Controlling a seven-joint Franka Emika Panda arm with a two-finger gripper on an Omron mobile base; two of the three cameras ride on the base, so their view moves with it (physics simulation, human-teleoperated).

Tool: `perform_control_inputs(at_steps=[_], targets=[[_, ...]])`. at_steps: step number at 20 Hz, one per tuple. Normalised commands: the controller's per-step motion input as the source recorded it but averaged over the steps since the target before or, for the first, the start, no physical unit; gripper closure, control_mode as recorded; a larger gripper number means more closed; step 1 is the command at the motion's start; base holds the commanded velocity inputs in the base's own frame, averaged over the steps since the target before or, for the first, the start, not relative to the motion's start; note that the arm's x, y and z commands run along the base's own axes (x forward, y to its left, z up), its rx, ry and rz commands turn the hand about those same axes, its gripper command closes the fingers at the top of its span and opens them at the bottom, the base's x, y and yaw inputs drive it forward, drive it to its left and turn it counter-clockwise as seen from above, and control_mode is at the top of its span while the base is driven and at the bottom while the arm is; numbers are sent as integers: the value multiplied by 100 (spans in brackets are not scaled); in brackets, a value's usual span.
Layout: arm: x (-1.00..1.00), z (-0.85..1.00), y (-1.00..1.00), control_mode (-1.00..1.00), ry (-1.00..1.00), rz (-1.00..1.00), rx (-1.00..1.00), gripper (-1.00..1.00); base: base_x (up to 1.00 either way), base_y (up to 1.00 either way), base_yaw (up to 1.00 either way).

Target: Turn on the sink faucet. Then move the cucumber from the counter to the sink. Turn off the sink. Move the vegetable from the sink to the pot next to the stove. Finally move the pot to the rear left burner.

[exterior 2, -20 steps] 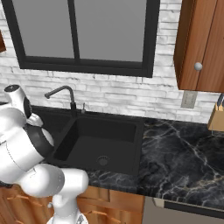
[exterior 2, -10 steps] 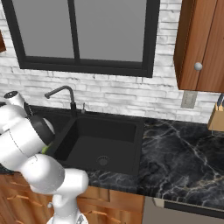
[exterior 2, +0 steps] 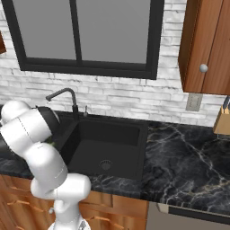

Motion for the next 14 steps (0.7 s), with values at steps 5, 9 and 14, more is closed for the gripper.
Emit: perform_control_inputs(at_steps=[5,9,14], targets=[[16,-45,9,-100,1,0,-4,-100,0,0,0],[14,-33,5,-100,0,0,-5,-100,0,0,0],[8,-35,6,-100,0,0,-6,-100,0,0,0]])
